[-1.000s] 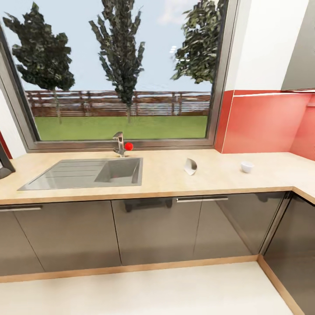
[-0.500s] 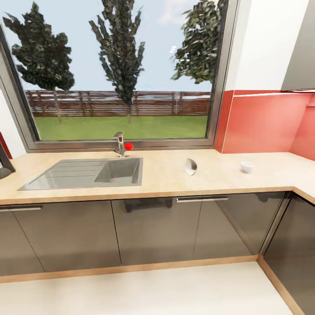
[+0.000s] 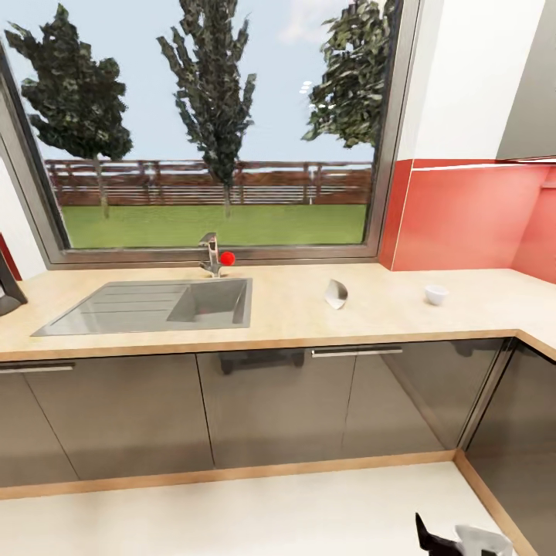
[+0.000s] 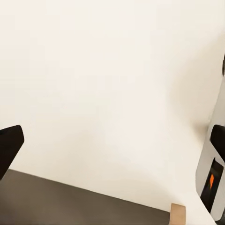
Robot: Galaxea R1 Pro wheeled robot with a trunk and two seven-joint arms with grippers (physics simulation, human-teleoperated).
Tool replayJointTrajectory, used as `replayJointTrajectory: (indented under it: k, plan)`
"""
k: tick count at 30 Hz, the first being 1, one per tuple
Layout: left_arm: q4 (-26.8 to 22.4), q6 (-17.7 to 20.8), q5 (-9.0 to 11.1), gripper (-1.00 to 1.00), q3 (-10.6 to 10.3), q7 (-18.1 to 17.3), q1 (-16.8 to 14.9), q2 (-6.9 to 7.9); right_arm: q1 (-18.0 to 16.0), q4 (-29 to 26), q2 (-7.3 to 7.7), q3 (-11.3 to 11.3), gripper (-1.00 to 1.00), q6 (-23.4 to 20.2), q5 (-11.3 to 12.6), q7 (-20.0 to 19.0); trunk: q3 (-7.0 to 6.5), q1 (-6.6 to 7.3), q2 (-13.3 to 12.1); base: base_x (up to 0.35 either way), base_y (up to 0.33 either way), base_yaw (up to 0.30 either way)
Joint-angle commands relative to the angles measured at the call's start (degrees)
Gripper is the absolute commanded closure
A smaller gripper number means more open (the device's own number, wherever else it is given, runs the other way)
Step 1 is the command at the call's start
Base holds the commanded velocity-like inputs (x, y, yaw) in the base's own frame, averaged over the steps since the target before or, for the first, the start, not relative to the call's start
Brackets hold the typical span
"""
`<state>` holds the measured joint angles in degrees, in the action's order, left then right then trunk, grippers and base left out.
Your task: Set up a coffee station on the kitchen countertop: keep the coffee maker on the countertop, move the bottle of coffee from the kitchen shelf to the counter next to the coffee maker, place a paper coffee filter on top of the coffee maker, put the saucer next to the coffee maker with the coffee cup on the saucer, and place the electric kettle next to the coffee maker.
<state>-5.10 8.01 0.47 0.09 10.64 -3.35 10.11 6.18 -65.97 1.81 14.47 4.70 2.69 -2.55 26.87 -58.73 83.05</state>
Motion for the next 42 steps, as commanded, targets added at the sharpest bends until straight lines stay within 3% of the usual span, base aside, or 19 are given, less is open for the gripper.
replayJointTrajectory:
  k: [1,4,9,15,17,20,25,42]
  plan:
    - [-0.12,0.26,0.05,-1.00,0.00,0.14,0.01,-0.17,-2.25,-0.85,-0.10,0.02,-1.00,-0.08,0.28,-0.22,0.05,0.00,0.03,0.000,0.000,0.000]
    - [-0.14,0.14,0.00,-1.00,0.00,0.16,0.01,-0.47,-10.33,-0.26,-0.85,-0.03,-1.00,-1.75,0.11,0.67,0.05,0.00,0.03,0.000,0.000,0.000]
    - [-0.24,0.17,-0.03,-1.00,0.00,-0.22,0.01,-0.44,-27.36,7.47,-1.88,-0.35,-1.00,-9.72,-0.03,7.92,0.05,0.00,0.03,0.000,0.000,0.000]
    - [-0.33,0.02,-0.11,-1.00,0.00,-0.10,0.01,-0.46,-41.03,16.07,-2.53,-4.44,-1.00,-12.15,-0.12,10.75,0.05,0.00,0.03,0.000,0.000,0.000]
    - [-0.32,0.11,-0.12,-1.00,0.00,0.01,0.01,-0.53,-46.12,20.57,-2.95,-5.99,-1.00,-12.35,-0.15,13.11,0.05,0.00,0.03,0.000,0.000,0.000]
    - [-0.28,0.24,-0.04,-1.00,0.00,0.06,0.01,-0.54,-51.12,25.32,-3.35,-6.74,-1.00,-12.41,-0.12,17.31,0.05,0.00,0.03,0.000,0.000,0.000]
    - [-0.26,0.57,0.04,-1.00,0.00,0.15,0.01,-0.55,-54.92,27.21,-4.03,-7.09,-1.00,-12.43,-0.02,20.13,0.05,0.00,0.03,0.035,0.000,0.000]
    - [0.45,0.69,0.14,-1.00,0.17,0.17,0.01,-0.69,-55.57,26.55,-4.53,-7.26,-1.00,-12.26,0.01,20.37,0.05,0.00,0.03,0.294,0.000,0.000]
